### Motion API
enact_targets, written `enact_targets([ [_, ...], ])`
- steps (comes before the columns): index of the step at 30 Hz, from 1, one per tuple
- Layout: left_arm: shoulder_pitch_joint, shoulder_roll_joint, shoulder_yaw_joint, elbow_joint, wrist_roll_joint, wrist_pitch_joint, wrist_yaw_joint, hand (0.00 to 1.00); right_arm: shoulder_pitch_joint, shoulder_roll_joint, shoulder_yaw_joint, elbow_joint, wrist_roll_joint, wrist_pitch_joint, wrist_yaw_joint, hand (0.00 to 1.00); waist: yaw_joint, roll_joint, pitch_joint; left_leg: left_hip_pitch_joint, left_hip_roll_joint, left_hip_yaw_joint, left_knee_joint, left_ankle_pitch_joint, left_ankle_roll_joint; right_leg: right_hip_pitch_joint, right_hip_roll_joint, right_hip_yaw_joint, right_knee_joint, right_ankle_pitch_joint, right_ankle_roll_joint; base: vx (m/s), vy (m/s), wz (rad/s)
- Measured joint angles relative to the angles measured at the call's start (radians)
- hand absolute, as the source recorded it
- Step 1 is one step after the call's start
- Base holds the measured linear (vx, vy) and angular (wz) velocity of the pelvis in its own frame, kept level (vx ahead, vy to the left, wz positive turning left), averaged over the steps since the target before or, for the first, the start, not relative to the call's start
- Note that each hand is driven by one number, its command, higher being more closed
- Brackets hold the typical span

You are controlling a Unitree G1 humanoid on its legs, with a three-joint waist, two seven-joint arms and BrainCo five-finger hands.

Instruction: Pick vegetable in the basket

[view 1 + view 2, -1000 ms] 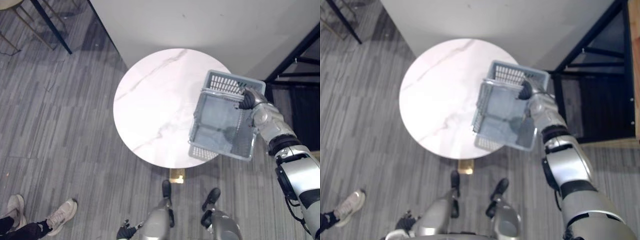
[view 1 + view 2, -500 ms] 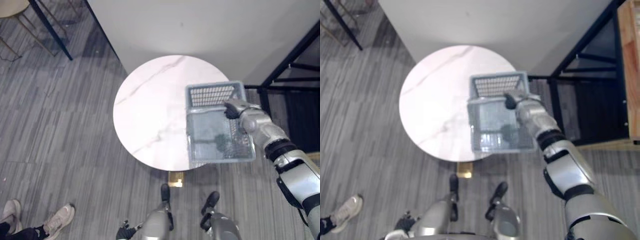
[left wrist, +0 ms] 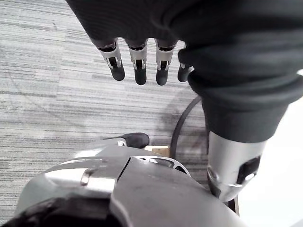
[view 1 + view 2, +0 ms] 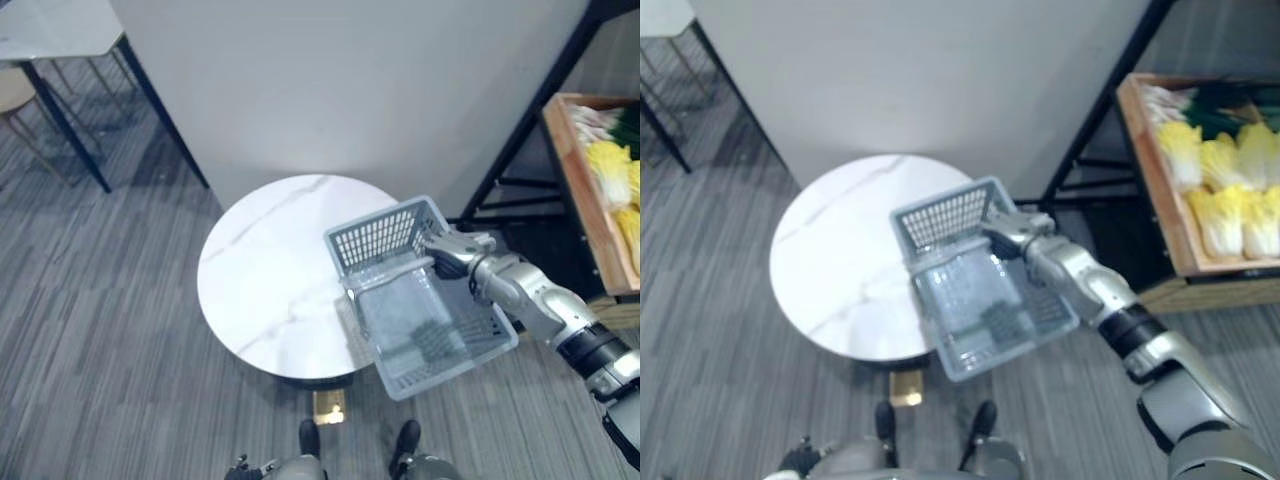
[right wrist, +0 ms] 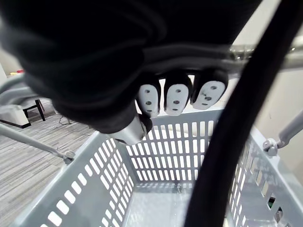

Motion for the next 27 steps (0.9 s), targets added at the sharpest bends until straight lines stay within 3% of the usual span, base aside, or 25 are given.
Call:
enact_targets([
  [10, 0.020, -0.012, 0.012, 0.034, 0.038, -0.001, -0.017, 0.00, 0.262, -0.102, -0.041, -0.119, 0.040, -0.054, 0.022, 1.00, -0.017, 0.028, -0.059, 0.014, 0.022, 0.043, -0.002, -0.017, -0.010, -0.001, 0.020, 0.052, -0.025, 0.006, -0.001, 0.03, -0.019, -0.13],
  [17, 0.031, -0.016, -0.001, 0.036, 0.041, 0.000, -0.027, 0.00, 0.376, -0.103, -0.142, -0.114, 0.038, -0.050, 0.017, 1.00, -0.027, 0.044, -0.069, 0.068, 0.018, 0.065, 0.002, -0.029, -0.013, 0.040, 0.024, 0.073, -0.021, 0.011, -0.009, 0.06, 0.001, -0.09],
  [20, 0.032, -0.023, -0.006, 0.033, 0.057, 0.000, -0.027, 0.00, 0.433, -0.100, -0.214, -0.114, 0.034, -0.048, 0.004, 1.00, -0.032, 0.048, -0.070, 0.063, 0.020, 0.067, 0.064, -0.071, -0.006, 0.026, 0.006, 0.087, 0.051, -0.027, -0.007, 0.00, 0.033, -0.05],
  [23, 0.041, -0.022, -0.039, 0.035, 0.077, 0.002, -0.027, 0.00, 0.525, -0.099, -0.319, -0.134, 0.017, -0.047, -0.023, 1.00, -0.060, 0.049, -0.068, 0.079, 0.004, 0.084, 0.103, -0.107, 0.000, -0.012, -0.027, 0.118, 0.160, -0.081, 0.009, -0.03, 0.066, -0.22],
  [25, 0.030, -0.016, -0.067, 0.037, 0.081, 0.004, -0.026, 0.00, 0.549, -0.094, -0.378, -0.171, -0.007, -0.042, -0.032, 1.00, -0.064, 0.051, -0.067, 0.058, -0.013, 0.162, 0.106, -0.118, 0.014, -0.078, -0.036, 0.206, 0.166, -0.063, 0.028, -0.09, 0.134, -1.02],
  [27, 0.014, 0.008, -0.098, 0.039, 0.120, 0.010, -0.027, 0.00, 0.549, -0.082, -0.399, -0.196, -0.029, -0.027, -0.045, 1.00, -0.092, 0.036, -0.068, 0.004, -0.045, 0.246, 0.127, -0.126, 0.028, -0.162, -0.045, 0.292, 0.136, -0.020, 0.067, -0.10, 0.106, -1.12],
])
